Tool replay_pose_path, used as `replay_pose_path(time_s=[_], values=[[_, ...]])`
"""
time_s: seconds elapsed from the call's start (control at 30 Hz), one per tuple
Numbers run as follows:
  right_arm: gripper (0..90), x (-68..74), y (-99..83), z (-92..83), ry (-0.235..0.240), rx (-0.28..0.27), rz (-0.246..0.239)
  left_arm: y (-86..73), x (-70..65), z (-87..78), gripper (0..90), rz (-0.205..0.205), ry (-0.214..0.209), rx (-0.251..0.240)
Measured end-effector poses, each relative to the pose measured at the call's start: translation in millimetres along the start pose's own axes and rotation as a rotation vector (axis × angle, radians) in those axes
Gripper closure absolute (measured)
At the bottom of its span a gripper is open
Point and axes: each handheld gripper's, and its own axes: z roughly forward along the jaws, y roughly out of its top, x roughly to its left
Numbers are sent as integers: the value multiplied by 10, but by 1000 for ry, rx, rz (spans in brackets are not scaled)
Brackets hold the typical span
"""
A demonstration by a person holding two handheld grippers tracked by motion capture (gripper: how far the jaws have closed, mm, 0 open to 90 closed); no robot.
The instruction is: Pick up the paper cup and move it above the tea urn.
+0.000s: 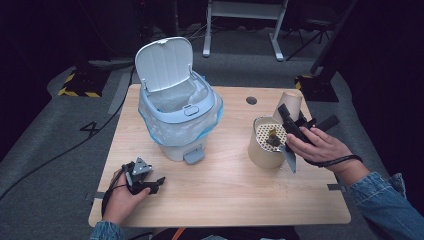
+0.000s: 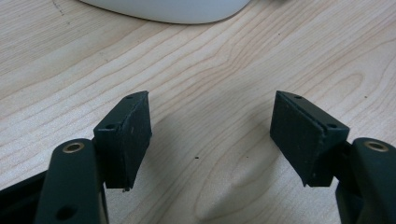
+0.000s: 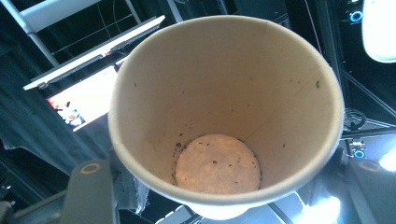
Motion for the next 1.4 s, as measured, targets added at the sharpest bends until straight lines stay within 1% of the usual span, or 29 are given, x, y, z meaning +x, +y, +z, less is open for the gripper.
replay_pose_path(time_s=[0.03, 0.1, 0.13, 0.23, 0.3, 0.37, 0.4, 0.43, 0.47, 0.5, 0.53, 0.57, 0.67, 0.73, 0.77, 0.8, 0.83, 0.87, 0.9, 0.93, 1.0, 1.03, 1.1, 1.13, 1.23, 1.27, 1.33, 1.37, 1.4], values=[[334, 1, -2, 5, -4, -8, -12, 0, 0, 0, 296, 0, 0, 0], [332, 4, -4, 1, -6, -10, -8, 0, 2, 0, 295, 0, 0, 0], [332, 6, -7, -8, -10, -6, 9, 0, 3, -1, 296, 2, 0, 1], [329, -7, -11, -8, -16, -12, 17, 1, 4, -2, 295, 1, -1, 3], [326, -6, -25, -9, -12, -22, 55, 0, 2, 0, 295, 0, 0, 0], [323, -11, -58, -9, -8, -51, 122, 0, 1, 0, 296, 0, 0, -1], [321, -21, -91, 1, 16, -85, 165, 0, 0, 0, 295, 0, 0, 0], [320, -19, -107, 6, 10, -102, 220, 0, 0, 0, 296, 0, 0, 0], [319, -16, -117, 5, 16, -103, 241, 0, 0, 0, 296, 0, 0, 0], [318, -21, -145, 10, 25, -111, 245, 0, 0, 0, 296, 0, 0, 0], [317, -21, -173, 21, 38, -132, 277, 0, 0, 0, 296, 0, 0, 0], [316, -15, -198, 28, 46, -152, 336, 0, 0, 0, 296, 0, 0, 0], [311, 6, -297, 48, 99, -240, 587, 1, 2, 0, 296, 0, 0, 0], [308, 22, -353, 58, 127, -275, 693, 1, 2, 0, 296, 0, -1, 0], [308, 35, -384, 72, 157, -305, 777, 1, 2, 0, 296, 0, -1, 0], [308, 47, -419, 91, 173, -330, 851, 1, 3, -1, 295, 1, -1, 1], [308, 63, -461, 105, 209, -346, 941, 1, 2, 0, 295, 0, -1, 0], [308, 71, -488, 115, 228, -359, 995, 1, 2, 0, 295, 0, -1, 0], [308, 90, -529, 133, 251, -382, 1085, 1, 3, -1, 295, 1, -1, 1], [308, 97, -558, 144, 265, -396, 1131, 2, 5, -2, 295, 1, -2, 3], [308, 125, -617, 174, 319, -456, 1285, 1, 5, -2, 295, 1, -3, 3], [308, 144, -641, 184, 345, -474, 1365, 1, 5, -2, 295, 1, -3, 2], [309, 182, -688, 212, 397, -517, 1481, 1, 4, -1, 294, 0, -3, 2], [308, 207, -707, 224, 442, -548, 1585, 1, 5, -2, 295, 1, -3, 3], [308, 272, -738, 254, 569, -583, 1779, 1, 5, -2, 295, 1, -3, 2], [308, 290, -743, 264, 604, -592, 1828, 1, 4, -1, 295, 0, -3, 2], [308, 338, -751, 278, 722, -625, 1976, 1, 5, -2, 294, 1, -2, 3], [307, 370, -753, 286, 779, -659, 2075, 1, 4, -2, 294, 1, -3, 2], [306, 390, -752, 290, 803, -683, 2125, 1, 5, -2, 294, 2, -2, 3]])
